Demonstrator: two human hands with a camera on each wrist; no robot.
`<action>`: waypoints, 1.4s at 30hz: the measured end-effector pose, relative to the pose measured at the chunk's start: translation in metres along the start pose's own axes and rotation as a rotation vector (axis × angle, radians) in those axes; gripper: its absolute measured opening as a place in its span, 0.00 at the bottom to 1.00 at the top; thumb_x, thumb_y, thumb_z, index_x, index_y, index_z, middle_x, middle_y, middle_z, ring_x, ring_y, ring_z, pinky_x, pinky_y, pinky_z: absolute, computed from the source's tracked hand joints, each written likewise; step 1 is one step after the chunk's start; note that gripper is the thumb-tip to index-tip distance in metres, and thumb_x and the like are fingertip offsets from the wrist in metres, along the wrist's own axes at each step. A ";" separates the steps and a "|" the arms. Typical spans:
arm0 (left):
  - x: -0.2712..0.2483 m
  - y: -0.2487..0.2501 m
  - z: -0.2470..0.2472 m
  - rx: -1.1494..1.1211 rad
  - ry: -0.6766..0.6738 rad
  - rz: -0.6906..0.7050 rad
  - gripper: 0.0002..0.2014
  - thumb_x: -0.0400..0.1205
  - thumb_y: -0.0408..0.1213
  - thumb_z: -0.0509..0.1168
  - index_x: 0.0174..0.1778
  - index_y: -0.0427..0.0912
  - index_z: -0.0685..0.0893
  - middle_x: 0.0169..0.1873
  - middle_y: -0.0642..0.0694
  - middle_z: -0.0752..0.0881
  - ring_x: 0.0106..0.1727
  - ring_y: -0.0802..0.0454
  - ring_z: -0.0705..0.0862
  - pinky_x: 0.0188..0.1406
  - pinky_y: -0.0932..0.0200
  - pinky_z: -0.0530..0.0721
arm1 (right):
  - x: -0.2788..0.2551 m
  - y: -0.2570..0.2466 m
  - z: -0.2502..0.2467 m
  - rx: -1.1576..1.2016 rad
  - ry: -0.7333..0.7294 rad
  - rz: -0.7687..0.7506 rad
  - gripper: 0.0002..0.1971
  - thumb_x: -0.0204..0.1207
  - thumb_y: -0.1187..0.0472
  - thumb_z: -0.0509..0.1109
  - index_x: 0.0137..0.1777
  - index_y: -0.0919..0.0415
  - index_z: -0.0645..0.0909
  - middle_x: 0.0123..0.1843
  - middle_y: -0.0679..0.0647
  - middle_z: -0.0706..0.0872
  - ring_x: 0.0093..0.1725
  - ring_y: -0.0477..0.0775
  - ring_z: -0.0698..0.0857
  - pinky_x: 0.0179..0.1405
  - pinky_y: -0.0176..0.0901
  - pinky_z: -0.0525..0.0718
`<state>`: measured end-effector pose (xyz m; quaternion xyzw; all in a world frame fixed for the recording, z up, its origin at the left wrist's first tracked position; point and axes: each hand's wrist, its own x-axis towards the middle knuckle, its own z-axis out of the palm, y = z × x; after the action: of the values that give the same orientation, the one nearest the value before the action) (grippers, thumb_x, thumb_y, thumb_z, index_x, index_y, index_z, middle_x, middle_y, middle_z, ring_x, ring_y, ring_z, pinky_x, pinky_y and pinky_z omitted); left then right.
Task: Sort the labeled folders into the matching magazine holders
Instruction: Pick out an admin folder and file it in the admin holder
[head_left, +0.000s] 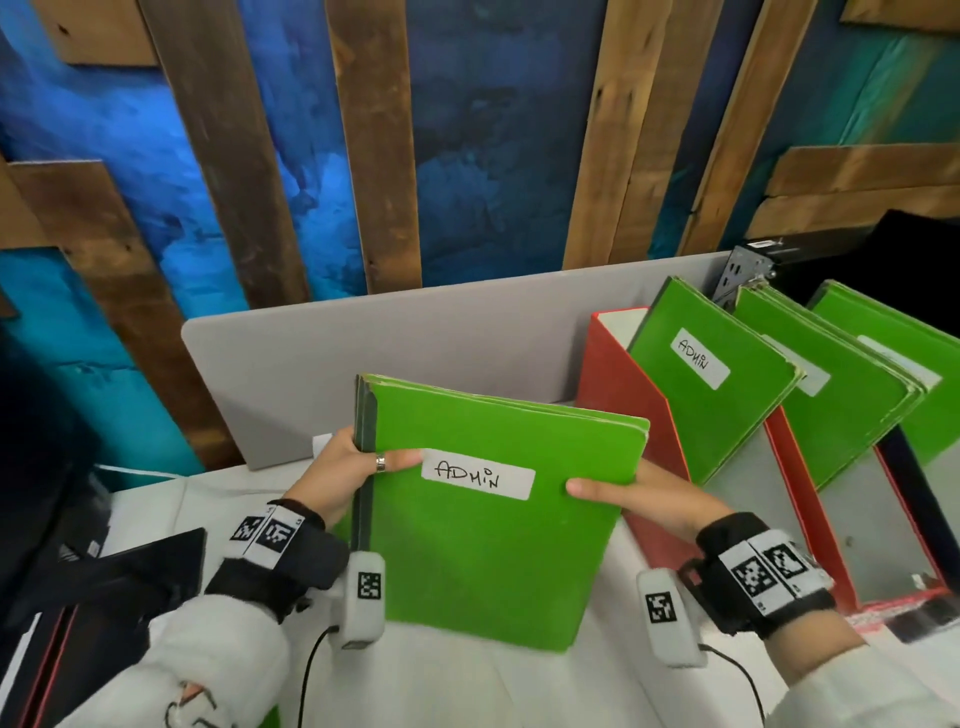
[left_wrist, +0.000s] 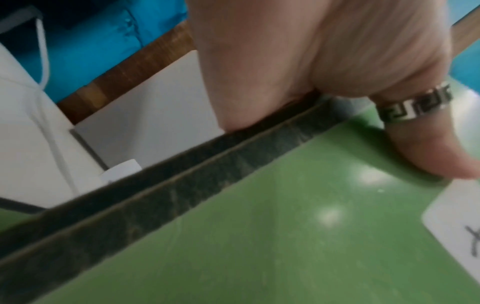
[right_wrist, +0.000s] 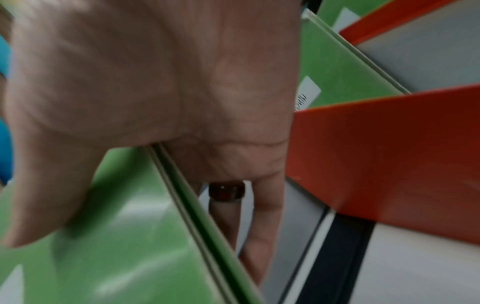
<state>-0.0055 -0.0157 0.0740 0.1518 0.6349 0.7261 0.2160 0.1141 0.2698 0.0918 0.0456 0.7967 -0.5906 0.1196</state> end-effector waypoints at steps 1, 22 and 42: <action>0.001 0.007 0.001 0.006 -0.023 0.009 0.35 0.34 0.52 0.86 0.39 0.48 0.93 0.43 0.47 0.93 0.43 0.52 0.91 0.40 0.59 0.89 | -0.009 -0.010 -0.001 -0.004 -0.001 -0.013 0.27 0.57 0.38 0.75 0.57 0.37 0.76 0.51 0.27 0.87 0.52 0.26 0.84 0.50 0.23 0.81; 0.066 0.077 0.122 0.285 0.225 0.360 0.22 0.80 0.30 0.66 0.69 0.46 0.75 0.63 0.46 0.81 0.50 0.64 0.82 0.47 0.74 0.83 | -0.111 -0.078 -0.075 -0.109 0.643 -0.398 0.16 0.80 0.57 0.63 0.67 0.53 0.72 0.59 0.37 0.83 0.14 0.45 0.81 0.13 0.46 0.80; 0.106 -0.041 0.290 0.710 -0.136 -0.196 0.28 0.83 0.46 0.61 0.77 0.67 0.59 0.77 0.44 0.68 0.69 0.40 0.76 0.46 0.43 0.88 | -0.092 0.024 -0.190 -0.132 0.995 -0.220 0.29 0.78 0.41 0.59 0.21 0.61 0.67 0.08 0.62 0.68 0.18 0.57 0.85 0.11 0.35 0.68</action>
<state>0.0515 0.2908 0.0709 0.2035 0.8428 0.4251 0.2598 0.1817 0.4645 0.1443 0.2293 0.7929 -0.4550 -0.3342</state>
